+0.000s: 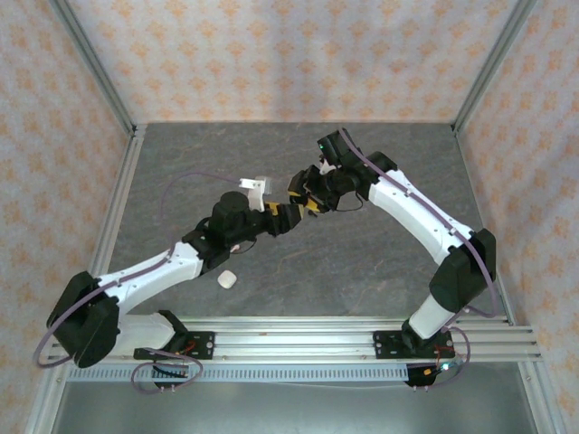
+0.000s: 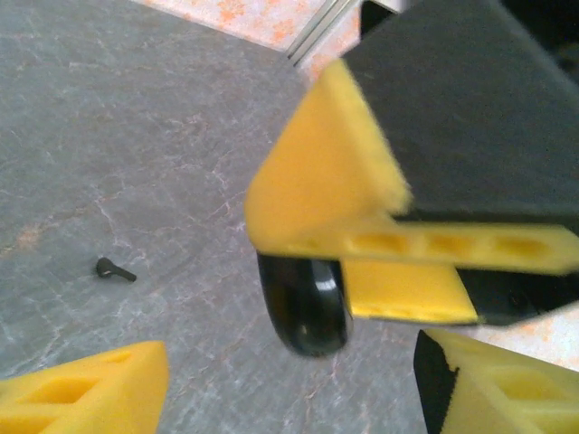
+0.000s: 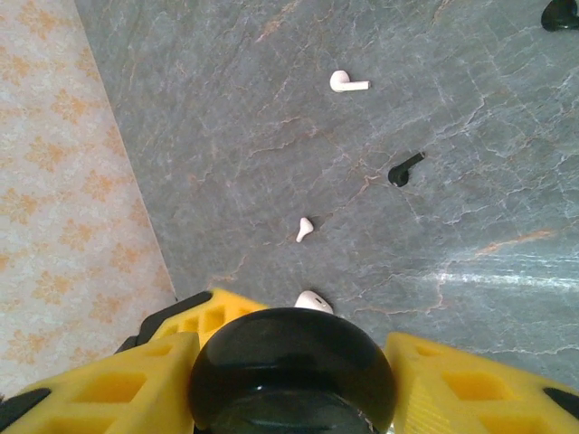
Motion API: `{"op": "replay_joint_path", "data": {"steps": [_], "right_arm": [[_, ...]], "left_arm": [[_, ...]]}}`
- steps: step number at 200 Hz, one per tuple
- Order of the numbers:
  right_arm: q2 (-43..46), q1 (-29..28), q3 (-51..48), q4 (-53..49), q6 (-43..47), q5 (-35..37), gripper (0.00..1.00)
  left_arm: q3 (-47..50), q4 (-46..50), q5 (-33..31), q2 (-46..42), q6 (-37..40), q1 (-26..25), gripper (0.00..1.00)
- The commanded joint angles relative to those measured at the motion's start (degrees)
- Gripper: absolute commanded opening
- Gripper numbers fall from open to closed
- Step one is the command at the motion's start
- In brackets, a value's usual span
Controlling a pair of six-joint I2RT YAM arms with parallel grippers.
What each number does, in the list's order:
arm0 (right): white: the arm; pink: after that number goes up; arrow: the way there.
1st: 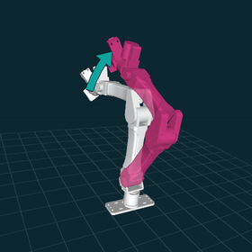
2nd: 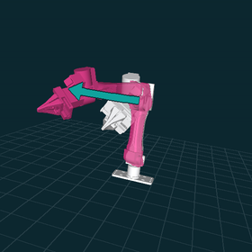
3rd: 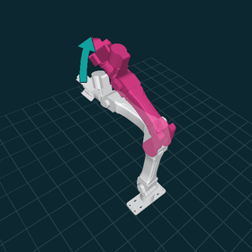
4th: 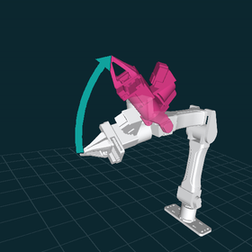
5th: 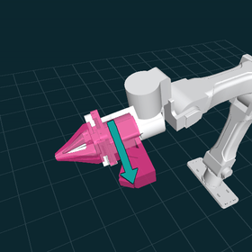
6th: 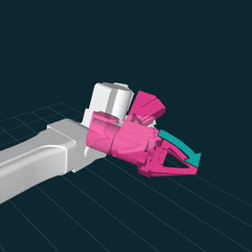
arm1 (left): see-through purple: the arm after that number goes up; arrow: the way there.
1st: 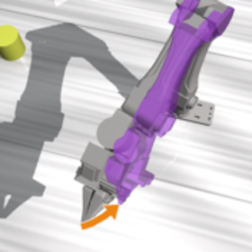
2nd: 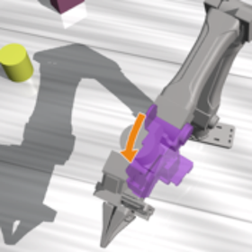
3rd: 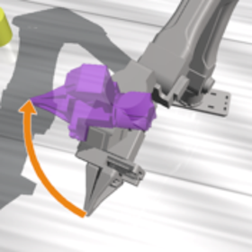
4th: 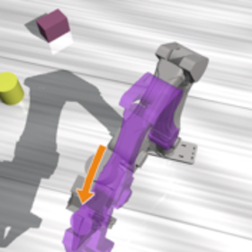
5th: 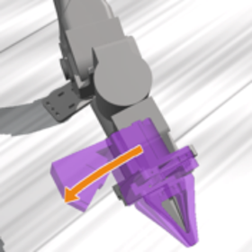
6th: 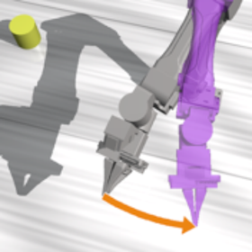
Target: Insert wireless bluetooth earbuds into charging case
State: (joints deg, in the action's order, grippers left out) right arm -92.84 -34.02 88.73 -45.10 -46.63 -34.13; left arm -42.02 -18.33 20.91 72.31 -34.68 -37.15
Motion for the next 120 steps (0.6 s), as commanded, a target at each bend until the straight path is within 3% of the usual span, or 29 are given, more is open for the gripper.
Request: {"op": "replay_joint_path", "data": {"steps": [1, 22, 89, 120], "right_arm": [[3.1, 0.1, 0.1, 1.2, -3.8, -1.0, 0.53], [3.4, 0.1, -0.2, 1.2, -3.8, -0.8, 0.53], [6.1, 0.3, -2.7, 1.5, -4.1, 1.0, 0.53], [7.3, 0.7, -2.5, 5.6, -3.0, -0.6, 0.65]], "left_arm": [[-3.9, -7.1, 2.1, 2.2, -2.9, -0.3, 0.66], [-4.7, -8.6, 2.6, 4.1, -4.4, -0.2, 0.57], [-6.9, -3.7, 3.5, 4.7, -4.2, -0.2, 0.09], [-7.0, -3.1, 3.7, 3.8, -5.0, 0.1, 0.00]]}}
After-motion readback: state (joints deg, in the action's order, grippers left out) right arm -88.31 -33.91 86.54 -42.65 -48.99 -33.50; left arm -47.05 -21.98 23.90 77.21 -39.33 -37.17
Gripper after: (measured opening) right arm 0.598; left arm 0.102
